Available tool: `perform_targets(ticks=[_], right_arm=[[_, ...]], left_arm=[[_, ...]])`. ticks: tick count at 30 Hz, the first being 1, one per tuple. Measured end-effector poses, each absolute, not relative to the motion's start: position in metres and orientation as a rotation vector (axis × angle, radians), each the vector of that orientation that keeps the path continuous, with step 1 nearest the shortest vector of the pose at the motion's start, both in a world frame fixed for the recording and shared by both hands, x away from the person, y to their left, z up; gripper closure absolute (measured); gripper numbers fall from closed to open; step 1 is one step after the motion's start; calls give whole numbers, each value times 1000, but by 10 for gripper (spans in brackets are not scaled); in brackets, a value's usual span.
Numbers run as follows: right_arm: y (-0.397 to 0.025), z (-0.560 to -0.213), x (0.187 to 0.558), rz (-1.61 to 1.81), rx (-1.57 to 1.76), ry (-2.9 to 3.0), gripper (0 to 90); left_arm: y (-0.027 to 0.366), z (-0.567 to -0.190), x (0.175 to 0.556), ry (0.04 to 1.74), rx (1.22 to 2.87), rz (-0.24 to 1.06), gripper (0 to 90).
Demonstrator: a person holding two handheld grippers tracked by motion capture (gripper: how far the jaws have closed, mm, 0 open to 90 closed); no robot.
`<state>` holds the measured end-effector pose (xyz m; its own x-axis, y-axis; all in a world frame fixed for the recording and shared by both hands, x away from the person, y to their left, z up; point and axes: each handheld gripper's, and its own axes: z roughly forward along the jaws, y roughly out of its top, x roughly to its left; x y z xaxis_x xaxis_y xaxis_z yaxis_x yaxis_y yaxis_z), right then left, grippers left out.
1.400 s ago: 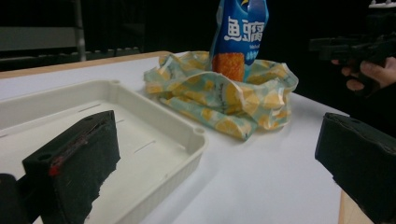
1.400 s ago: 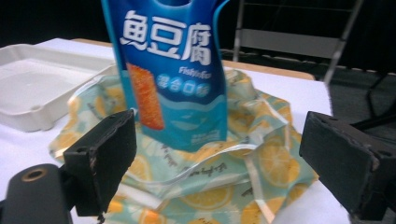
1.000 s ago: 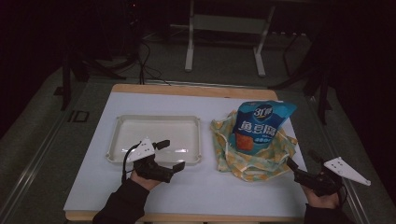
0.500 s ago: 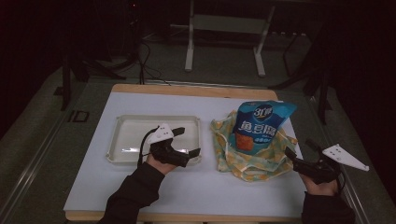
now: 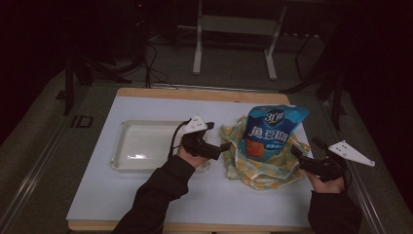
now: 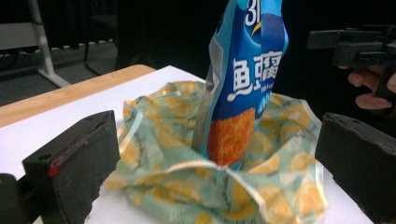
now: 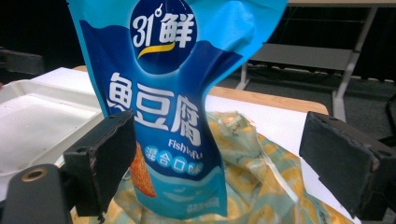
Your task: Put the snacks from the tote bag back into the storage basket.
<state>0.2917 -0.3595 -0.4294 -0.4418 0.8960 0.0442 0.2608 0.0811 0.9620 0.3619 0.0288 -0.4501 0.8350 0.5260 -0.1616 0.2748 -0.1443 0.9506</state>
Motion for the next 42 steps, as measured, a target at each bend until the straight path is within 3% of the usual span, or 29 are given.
perform_targets(ticks=[20,24,26,28,29,31,32,33,34,37,38,42], right_arm=[[-339,-427,335,1413,1127,1869,143],[-335,-427,341,1413,1132,1883,151],[-332,-428,344,1408,1138,1897,183],[-331,-428,345,1413,1141,1903,194],[-329,-429,348,1420,1145,1922,253],[-328,-429,349,1415,1147,1932,264],[-326,-430,351,1407,1144,1959,337],[-326,-430,351,1407,1144,1959,337],[-324,-432,353,1391,1147,1975,402],[-323,-433,355,1396,1155,1990,447],[-322,-435,355,1394,1155,2002,517],[-322,-436,355,1362,1147,2007,637]], left_arm=[[-40,-446,387,612,1805,239,5],[-46,-443,391,614,1801,232,70],[-51,-441,393,619,1803,233,156],[-53,-441,395,614,1808,232,158],[-56,-441,396,619,1812,231,184],[-59,-441,396,615,1814,228,205],[-60,-441,396,618,1818,232,234],[-62,-441,397,620,1825,233,234],[-64,-442,398,624,1828,231,294],[-69,-443,399,629,1844,233,348],[-72,-444,399,626,1850,230,419],[-77,-446,398,614,1864,244,519]])
